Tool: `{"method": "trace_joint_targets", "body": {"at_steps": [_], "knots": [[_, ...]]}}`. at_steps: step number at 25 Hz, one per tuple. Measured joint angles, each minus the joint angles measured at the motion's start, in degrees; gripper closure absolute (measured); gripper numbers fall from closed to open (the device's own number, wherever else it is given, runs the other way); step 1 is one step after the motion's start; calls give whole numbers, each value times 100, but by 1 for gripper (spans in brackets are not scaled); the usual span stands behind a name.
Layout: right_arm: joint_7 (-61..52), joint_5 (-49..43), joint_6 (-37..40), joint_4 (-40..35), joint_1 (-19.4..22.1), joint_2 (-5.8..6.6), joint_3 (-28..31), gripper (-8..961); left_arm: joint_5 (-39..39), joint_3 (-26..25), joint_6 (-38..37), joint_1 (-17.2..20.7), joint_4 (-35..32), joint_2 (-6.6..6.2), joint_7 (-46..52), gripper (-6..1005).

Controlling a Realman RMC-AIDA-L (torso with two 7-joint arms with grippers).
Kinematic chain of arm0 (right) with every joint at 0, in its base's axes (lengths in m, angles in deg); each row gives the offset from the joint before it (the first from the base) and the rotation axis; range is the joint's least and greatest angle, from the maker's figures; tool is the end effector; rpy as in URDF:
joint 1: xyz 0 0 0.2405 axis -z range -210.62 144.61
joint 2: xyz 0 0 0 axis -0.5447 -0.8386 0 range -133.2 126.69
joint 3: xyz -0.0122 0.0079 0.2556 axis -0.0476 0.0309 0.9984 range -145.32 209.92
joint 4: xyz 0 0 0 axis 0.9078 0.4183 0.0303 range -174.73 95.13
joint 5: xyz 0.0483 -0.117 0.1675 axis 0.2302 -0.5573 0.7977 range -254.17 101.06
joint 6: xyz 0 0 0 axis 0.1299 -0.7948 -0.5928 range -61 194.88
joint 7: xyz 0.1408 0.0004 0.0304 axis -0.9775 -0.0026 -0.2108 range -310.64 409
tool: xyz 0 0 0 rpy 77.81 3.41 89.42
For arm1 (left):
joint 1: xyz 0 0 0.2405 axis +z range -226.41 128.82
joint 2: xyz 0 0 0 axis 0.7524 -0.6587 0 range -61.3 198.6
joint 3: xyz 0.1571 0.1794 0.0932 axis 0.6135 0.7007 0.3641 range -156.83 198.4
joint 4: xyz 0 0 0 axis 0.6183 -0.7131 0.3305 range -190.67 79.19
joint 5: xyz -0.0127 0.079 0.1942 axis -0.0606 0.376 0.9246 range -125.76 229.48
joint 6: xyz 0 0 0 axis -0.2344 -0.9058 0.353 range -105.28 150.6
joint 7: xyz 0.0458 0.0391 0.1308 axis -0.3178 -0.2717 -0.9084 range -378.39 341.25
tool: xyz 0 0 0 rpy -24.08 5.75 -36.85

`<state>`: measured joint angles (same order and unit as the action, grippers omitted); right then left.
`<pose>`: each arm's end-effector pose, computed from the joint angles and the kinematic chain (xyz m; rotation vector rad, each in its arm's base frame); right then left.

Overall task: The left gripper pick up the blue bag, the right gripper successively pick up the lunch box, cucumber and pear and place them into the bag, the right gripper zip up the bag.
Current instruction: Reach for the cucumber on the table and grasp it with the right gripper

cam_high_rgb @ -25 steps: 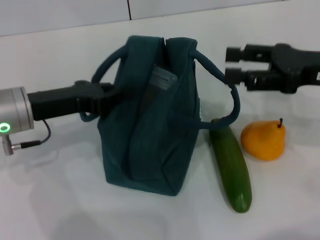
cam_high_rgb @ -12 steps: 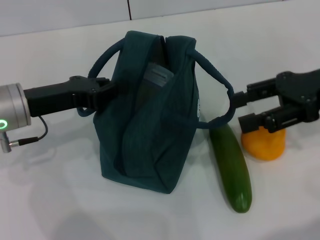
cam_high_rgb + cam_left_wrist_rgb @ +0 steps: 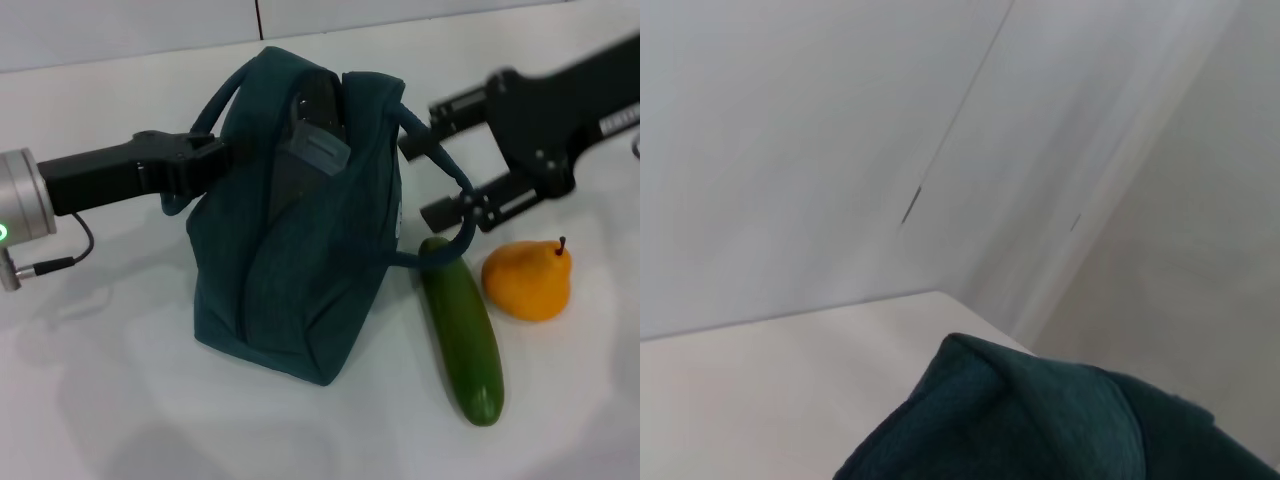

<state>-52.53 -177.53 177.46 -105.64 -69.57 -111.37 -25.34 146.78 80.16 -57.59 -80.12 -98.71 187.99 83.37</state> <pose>0.1431 0.3363 0.0957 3.0452 -0.0819 -0.5108 -0.2009 0.3585 -0.0121 -2.6719 -0.9435 -0.9068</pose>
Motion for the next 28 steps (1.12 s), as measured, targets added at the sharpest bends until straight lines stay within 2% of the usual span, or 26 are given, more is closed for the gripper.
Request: {"method": "trace_joint_targets", "body": {"at_steps": [3,6,8,9,12,17,18,22,28], "knots": [[604,-346,267,-72,-426,92,-43,199,-60,-24,-3,-44,-25,0,9,939],[1145,-1006,860,-219,-948,146,-72,200,-565,-67,53,9,69,38,-45,939],[1502,-1216,1134,-210,-1126,157,-95,200,-719,-66,98,34,149,43,-100,939],[1712,-1291,1214,-201,-1157,164,-167,200,-1114,-68,244,54,430,43,-276,939],[2078,-1457,1241,-203,-1119,163,-472,200,-1507,-111,404,63,793,21,-503,939],[2253,-1867,1238,-228,-1097,49,-1038,201,-1586,-229,521,98,892,12,-590,939],[2265,-2175,1239,-269,-1115,-75,-1347,201,-1596,-241,569,104,893,11,-610,939],[2265,-2579,1248,-376,-1150,-266,-1683,202,-1603,-243,652,106,897,3,-631,939],[2286,-2846,1232,-408,-1177,-397,-2139,202,-1601,-243,769,131,1009,11,-639,939]]}}
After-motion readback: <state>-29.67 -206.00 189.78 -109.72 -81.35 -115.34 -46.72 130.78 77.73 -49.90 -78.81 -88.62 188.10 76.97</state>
